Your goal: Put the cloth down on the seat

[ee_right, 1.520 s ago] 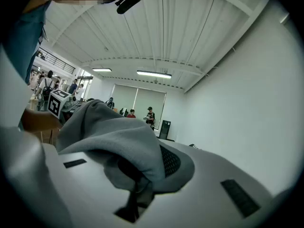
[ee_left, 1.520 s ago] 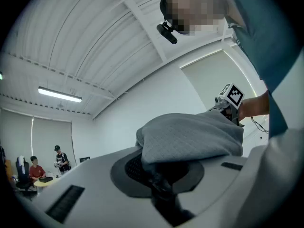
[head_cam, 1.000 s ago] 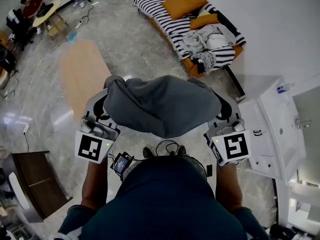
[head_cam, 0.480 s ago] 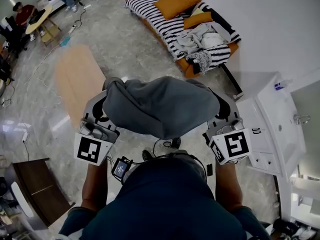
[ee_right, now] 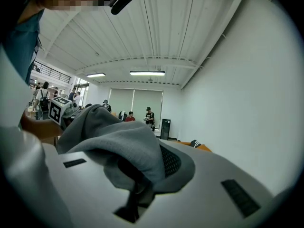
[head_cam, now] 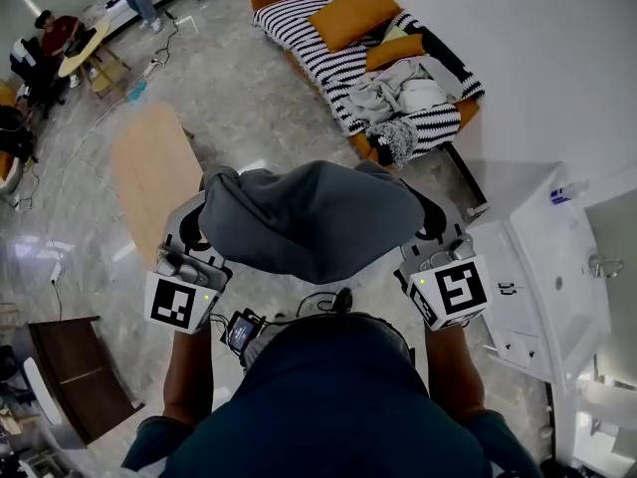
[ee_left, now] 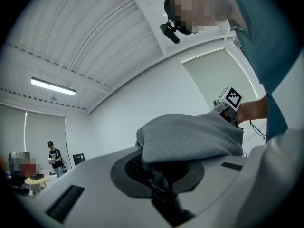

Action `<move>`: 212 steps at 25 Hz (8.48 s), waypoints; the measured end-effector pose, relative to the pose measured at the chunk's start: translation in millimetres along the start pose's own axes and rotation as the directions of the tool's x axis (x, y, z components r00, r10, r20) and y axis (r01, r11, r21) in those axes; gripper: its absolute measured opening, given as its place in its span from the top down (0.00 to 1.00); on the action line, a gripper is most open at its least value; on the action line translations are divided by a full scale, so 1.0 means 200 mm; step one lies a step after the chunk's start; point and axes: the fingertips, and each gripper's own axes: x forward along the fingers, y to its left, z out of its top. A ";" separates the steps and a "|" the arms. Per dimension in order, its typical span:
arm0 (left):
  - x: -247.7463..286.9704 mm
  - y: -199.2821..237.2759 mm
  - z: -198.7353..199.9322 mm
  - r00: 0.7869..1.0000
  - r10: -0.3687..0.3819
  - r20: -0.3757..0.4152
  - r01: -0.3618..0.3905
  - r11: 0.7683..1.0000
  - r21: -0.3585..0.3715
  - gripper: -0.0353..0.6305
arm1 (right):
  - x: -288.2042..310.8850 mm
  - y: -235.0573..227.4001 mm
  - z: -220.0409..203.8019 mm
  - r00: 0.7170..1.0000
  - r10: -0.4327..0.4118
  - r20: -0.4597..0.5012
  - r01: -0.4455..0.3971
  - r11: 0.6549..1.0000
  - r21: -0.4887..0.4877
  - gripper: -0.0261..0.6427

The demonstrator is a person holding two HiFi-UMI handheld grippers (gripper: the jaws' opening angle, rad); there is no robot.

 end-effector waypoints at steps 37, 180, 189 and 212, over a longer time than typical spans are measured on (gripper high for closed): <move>0.84 0.57 -0.17 0.979 -0.192 0.065 0.194 0.981 -0.018 0.87 | 0.74 -0.49 0.01 0.983 -0.172 -0.059 0.171 0.985 -0.014 0.90; 3.63 2.71 -0.82 0.995 -0.094 -0.043 0.092 0.995 -0.035 0.87 | 3.88 -2.46 -0.08 1.000 -0.025 -0.018 0.026 0.998 0.048 0.90; 3.86 2.80 -0.79 0.997 -0.078 -0.026 0.079 0.997 0.011 0.87 | 4.02 -2.62 -0.10 1.000 -0.006 -0.010 0.007 0.998 0.062 0.90; 4.22 3.42 -1.00 0.965 -0.260 0.038 0.261 0.965 -0.009 0.87 | 4.60 -2.63 0.00 0.978 -0.189 -0.092 0.190 0.982 0.006 0.90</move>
